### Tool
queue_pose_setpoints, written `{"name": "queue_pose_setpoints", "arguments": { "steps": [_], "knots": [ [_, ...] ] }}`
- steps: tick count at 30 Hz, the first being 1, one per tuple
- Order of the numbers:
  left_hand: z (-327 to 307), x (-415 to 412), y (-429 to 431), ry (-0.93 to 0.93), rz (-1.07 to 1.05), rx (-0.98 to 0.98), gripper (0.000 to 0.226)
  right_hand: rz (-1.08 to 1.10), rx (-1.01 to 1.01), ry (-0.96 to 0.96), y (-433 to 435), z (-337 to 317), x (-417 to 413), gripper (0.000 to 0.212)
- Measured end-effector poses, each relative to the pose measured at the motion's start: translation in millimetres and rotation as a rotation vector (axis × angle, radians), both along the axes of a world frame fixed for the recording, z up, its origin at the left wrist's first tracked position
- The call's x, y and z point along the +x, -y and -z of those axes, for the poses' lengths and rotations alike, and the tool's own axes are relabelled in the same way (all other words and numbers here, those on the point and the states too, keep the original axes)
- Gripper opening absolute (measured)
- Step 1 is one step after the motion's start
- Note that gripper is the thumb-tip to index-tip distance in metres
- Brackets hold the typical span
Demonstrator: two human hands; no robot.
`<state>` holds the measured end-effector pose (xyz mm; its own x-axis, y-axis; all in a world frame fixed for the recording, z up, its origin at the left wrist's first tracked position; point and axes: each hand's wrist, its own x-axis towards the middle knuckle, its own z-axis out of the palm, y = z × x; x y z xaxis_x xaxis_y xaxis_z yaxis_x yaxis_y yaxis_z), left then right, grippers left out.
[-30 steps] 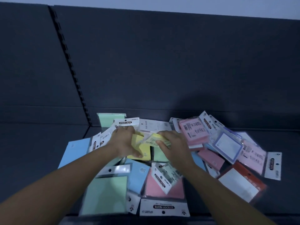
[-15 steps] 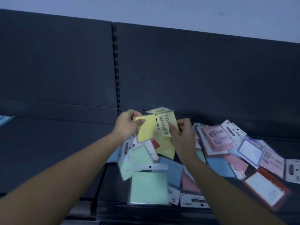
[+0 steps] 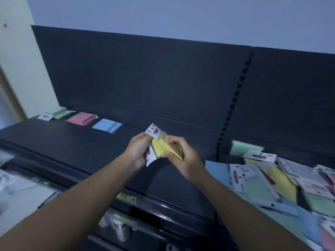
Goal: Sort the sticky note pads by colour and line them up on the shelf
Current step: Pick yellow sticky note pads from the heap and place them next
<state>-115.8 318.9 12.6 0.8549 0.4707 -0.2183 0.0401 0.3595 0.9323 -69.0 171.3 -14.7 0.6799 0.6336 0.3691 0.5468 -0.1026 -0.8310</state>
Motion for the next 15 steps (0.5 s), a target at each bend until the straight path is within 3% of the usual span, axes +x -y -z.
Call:
{"name": "queue_pose_setpoints", "arguments": {
  "steps": [4, 7, 9, 11, 13, 15],
  "knots": [
    [7.2, -27.7, -53.2, 0.002, -0.112, -0.031, 0.018, -0.086, 0.051, -0.107, -54.1, 2.1, -12.5, 0.02],
    [12.2, -40.7, -86.1, -0.023, -0.092, -0.016, 0.018, -0.077, -0.058, -0.237, -84.0, 1.0, -9.2, 0.058],
    [13.6, -42.3, -102.7, -0.085, -0.028, 0.044, 0.017, -0.112, -0.138, -0.345, -102.1, 1.9, -5.3, 0.067],
    [14.9, -38.6, -118.1, -0.14, 0.031, 0.048, 0.021, -0.121, -0.108, -0.423, -118.5, 6.3, 0.2, 0.046],
    [17.5, -32.9, -133.5, -0.124, 0.085, -0.139, 0.031, -0.04, -0.004, -0.498, -133.4, 8.1, 7.5, 0.021],
    [23.1, -24.3, -147.3, -0.046, 0.052, -0.367, 0.037, 0.07, 0.073, -0.609, -149.8, 12.0, 20.1, 0.015]
  ]
}}
